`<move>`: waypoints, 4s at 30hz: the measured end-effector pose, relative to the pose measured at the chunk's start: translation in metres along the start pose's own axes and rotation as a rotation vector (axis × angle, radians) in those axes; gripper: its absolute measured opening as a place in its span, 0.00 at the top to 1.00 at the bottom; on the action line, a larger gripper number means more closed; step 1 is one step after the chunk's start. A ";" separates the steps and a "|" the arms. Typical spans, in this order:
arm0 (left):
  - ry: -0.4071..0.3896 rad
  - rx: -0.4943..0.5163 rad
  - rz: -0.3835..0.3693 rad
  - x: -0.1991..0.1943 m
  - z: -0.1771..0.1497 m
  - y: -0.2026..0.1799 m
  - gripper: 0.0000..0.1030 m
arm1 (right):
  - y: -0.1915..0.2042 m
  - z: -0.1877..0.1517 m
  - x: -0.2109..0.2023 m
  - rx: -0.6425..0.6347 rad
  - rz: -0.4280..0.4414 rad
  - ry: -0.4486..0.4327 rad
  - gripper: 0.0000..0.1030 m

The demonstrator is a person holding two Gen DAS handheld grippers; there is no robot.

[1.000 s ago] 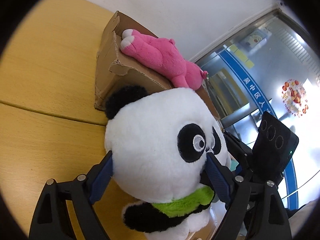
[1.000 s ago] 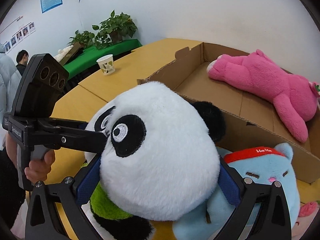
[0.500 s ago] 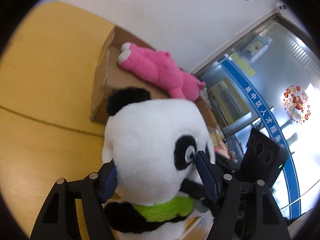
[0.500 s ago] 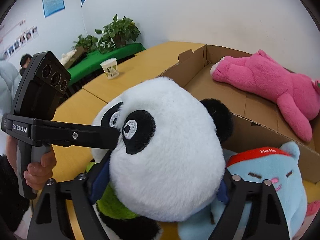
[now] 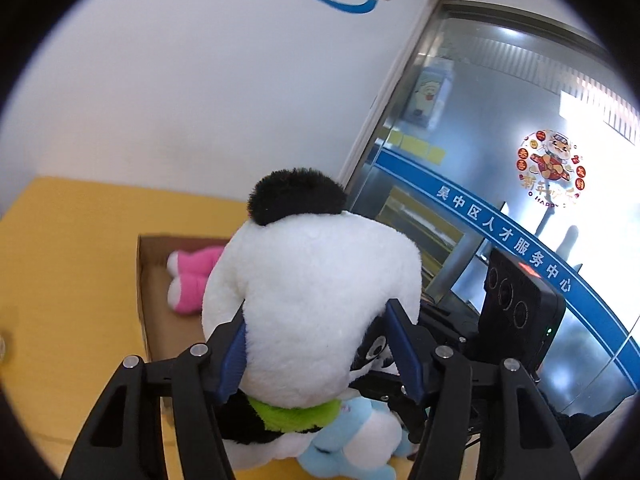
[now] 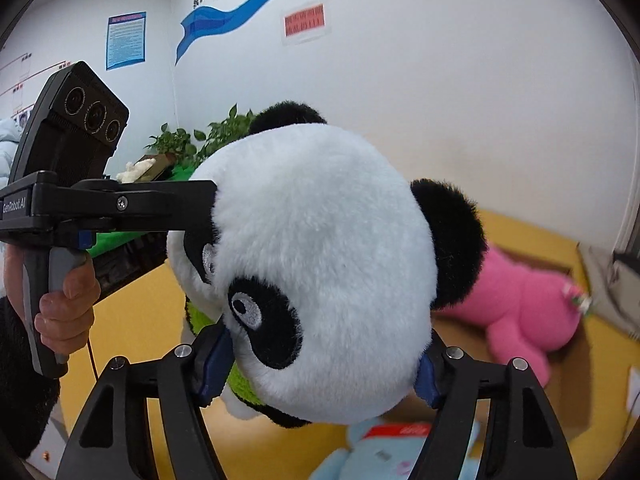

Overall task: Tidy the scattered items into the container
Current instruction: 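Lift the panda with both grippers and lower it into the box, then open both grippers to release the panda beside the pink bear, then move both grippers down and close them on the light-blue cat plush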

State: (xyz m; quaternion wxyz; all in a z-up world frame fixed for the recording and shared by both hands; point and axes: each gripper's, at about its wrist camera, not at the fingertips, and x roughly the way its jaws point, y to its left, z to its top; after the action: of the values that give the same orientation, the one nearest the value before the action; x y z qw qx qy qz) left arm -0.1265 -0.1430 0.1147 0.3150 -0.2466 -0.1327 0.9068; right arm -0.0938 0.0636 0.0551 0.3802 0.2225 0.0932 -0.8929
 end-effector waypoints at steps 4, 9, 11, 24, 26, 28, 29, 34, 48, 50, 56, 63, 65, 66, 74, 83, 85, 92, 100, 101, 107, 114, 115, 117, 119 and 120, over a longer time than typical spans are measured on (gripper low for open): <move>-0.036 0.044 -0.005 -0.003 0.029 -0.009 0.43 | -0.011 0.036 -0.013 -0.058 -0.040 -0.045 0.27; -0.066 0.040 0.011 0.005 0.059 -0.004 0.43 | -0.023 0.072 -0.014 -0.122 -0.067 -0.069 0.27; -0.050 0.001 0.019 0.013 0.067 0.008 0.43 | -0.033 0.083 -0.003 -0.130 -0.058 -0.059 0.28; 0.147 -0.413 0.088 0.091 0.004 0.127 0.44 | -0.090 0.039 0.138 -0.048 0.084 0.218 0.28; 0.179 -0.459 0.108 0.100 -0.012 0.143 0.44 | -0.092 0.024 0.161 -0.031 0.104 0.265 0.28; 0.198 -0.488 0.119 0.105 -0.024 0.153 0.44 | -0.091 0.011 0.180 -0.021 0.119 0.307 0.28; 0.206 -0.498 0.126 0.107 -0.028 0.156 0.44 | -0.091 0.004 0.187 -0.018 0.127 0.324 0.28; 0.248 -0.518 0.175 0.114 -0.042 0.166 0.44 | -0.092 -0.013 0.215 0.023 0.172 0.404 0.28; 0.138 -0.396 0.382 0.098 -0.033 0.157 0.32 | -0.101 -0.025 0.235 0.123 0.165 0.442 0.07; 0.090 -0.328 0.391 0.082 -0.020 0.136 0.32 | -0.097 -0.020 0.216 0.084 0.129 0.399 0.04; 0.004 -0.136 0.468 0.033 -0.002 0.049 0.22 | -0.087 0.006 0.121 0.023 -0.038 0.219 0.00; -0.039 -0.007 0.488 0.014 -0.038 -0.042 0.21 | -0.082 -0.021 -0.007 0.224 -0.258 0.087 0.00; -0.024 -0.010 0.484 0.020 -0.054 -0.057 0.21 | -0.078 -0.036 -0.031 0.221 -0.341 0.087 0.00; -0.017 -0.022 0.479 0.022 -0.063 -0.061 0.21 | -0.077 -0.042 -0.039 0.225 -0.371 0.100 0.00; 0.054 -0.072 0.398 0.037 -0.094 -0.088 0.21 | -0.060 -0.061 -0.073 0.182 -0.430 0.142 0.00; 0.075 -0.053 0.345 0.045 -0.102 -0.104 0.21 | -0.063 -0.075 -0.081 0.168 -0.446 0.167 0.00; 0.082 -0.064 0.342 0.048 -0.104 -0.104 0.21 | -0.065 -0.077 -0.082 0.171 -0.446 0.169 0.00; 0.129 -0.120 0.272 0.054 -0.111 -0.091 0.21 | -0.071 -0.086 -0.084 0.189 -0.408 0.185 0.00; 0.187 -0.265 0.174 0.068 -0.128 -0.060 0.21 | -0.055 -0.109 -0.071 0.132 -0.241 0.244 0.00; 0.195 -0.280 0.165 0.072 -0.130 -0.056 0.21 | -0.048 -0.114 -0.068 0.104 -0.210 0.256 0.00; 0.242 -0.418 0.078 0.104 -0.150 -0.024 0.21 | -0.017 -0.148 -0.041 0.064 -0.139 0.338 0.00; 0.313 -0.447 0.037 0.144 -0.172 -0.013 0.21 | -0.004 -0.168 -0.014 -0.021 -0.201 0.351 0.00; 0.323 -0.456 0.035 0.148 -0.177 -0.011 0.21 | -0.001 -0.171 -0.011 -0.053 -0.227 0.351 0.00; 0.350 -0.467 0.038 0.155 -0.184 -0.008 0.21 | 0.003 -0.176 -0.005 -0.084 -0.266 0.368 0.00; 0.361 -0.459 0.039 0.160 -0.188 -0.008 0.21 | 0.001 -0.178 -0.002 -0.070 -0.277 0.366 0.00; 0.360 -0.456 0.038 0.161 -0.188 -0.009 0.21 | -0.001 -0.178 -0.002 -0.058 -0.279 0.365 0.00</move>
State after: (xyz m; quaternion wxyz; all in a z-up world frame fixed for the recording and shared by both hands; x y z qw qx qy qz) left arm -0.1320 -0.0178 -0.0989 0.2530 -0.4704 -0.2703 0.8010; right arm -0.0350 0.1249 -0.1017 0.2360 0.3544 0.2159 -0.8787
